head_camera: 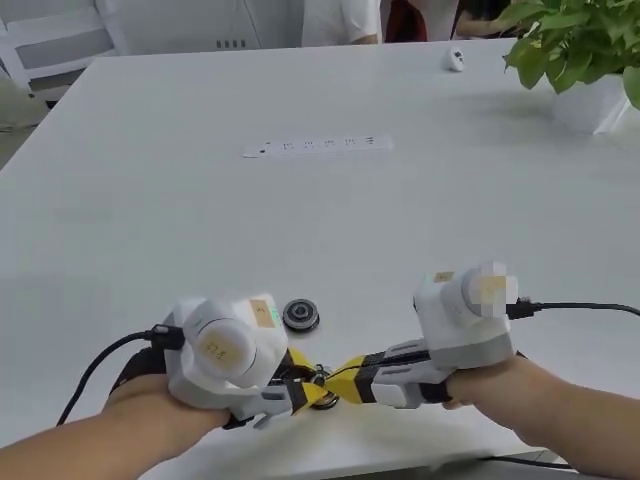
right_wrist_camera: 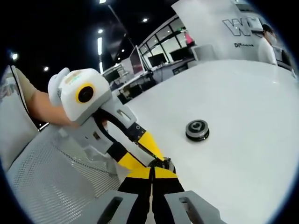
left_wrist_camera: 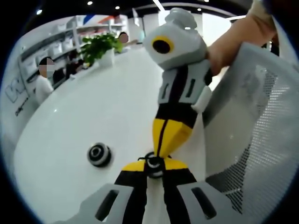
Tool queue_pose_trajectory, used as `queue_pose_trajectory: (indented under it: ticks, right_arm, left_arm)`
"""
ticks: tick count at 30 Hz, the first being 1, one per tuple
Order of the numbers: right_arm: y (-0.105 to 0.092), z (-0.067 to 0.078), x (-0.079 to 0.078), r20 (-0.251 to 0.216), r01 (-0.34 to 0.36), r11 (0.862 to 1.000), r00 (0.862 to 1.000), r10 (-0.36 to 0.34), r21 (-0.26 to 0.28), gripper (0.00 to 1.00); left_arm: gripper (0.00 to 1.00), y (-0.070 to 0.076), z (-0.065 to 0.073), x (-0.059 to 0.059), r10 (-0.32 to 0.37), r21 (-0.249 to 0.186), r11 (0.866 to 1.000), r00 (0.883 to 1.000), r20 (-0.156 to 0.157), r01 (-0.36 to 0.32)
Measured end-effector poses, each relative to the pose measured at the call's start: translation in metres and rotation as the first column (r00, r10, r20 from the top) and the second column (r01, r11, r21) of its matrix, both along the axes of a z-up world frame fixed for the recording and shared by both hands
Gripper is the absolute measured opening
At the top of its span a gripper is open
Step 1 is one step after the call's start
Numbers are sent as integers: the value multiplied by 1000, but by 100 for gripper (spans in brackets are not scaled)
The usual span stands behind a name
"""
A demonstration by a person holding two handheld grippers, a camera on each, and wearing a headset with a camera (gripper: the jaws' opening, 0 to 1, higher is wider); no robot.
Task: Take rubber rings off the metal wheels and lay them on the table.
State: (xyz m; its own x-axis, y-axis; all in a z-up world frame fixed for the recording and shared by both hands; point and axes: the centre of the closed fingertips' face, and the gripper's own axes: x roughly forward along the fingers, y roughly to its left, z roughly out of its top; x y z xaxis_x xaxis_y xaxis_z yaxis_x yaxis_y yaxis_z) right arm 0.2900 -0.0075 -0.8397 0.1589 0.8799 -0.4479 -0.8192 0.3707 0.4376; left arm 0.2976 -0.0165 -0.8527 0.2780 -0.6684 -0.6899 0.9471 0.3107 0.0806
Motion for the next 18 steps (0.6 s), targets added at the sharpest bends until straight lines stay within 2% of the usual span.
queue_pose_trajectory:
  ticks: [1,2,4,6,7,8,9,14,18]
  right_arm:
    - [1,1,-3,-5,-16,1000,1000,16,8,0]
    - [0,0,-2,9,-18,1000,1000,18,-1,0]
    - [-1,0,-1,-7,-8,1000,1000,8,13,0]
    - [-1,6,2,-34,19,998,999,-17,59,0]
    - [-2,11,7,-55,57,994,997,-52,94,0]
    - [-4,11,11,-57,72,993,996,-66,96,0]
    - [-6,6,11,-45,66,995,997,-63,71,0]
    - [-7,-2,10,-25,57,998,998,-56,30,0]
    - [-8,-4,11,-17,52,999,998,-52,15,0]
  left_arm:
    - [11,0,0,0,0,-1,1000,1000,1,0]
    - [11,0,0,0,0,-2,1000,1000,1,0]
    - [12,0,0,0,0,-2,1000,1000,0,0]
    - [12,0,0,0,-1,-4,1000,1000,-1,1]
    - [12,0,0,0,1,-5,1000,1000,0,-1]
    - [12,0,0,0,2,-6,1000,1000,2,-2]
    - [12,0,0,1,1,-9,1000,1000,3,-1]
    - [14,-1,1,1,10,-42,999,1000,-26,-11]
    - [15,-2,1,1,-2,-37,999,1000,-15,2]
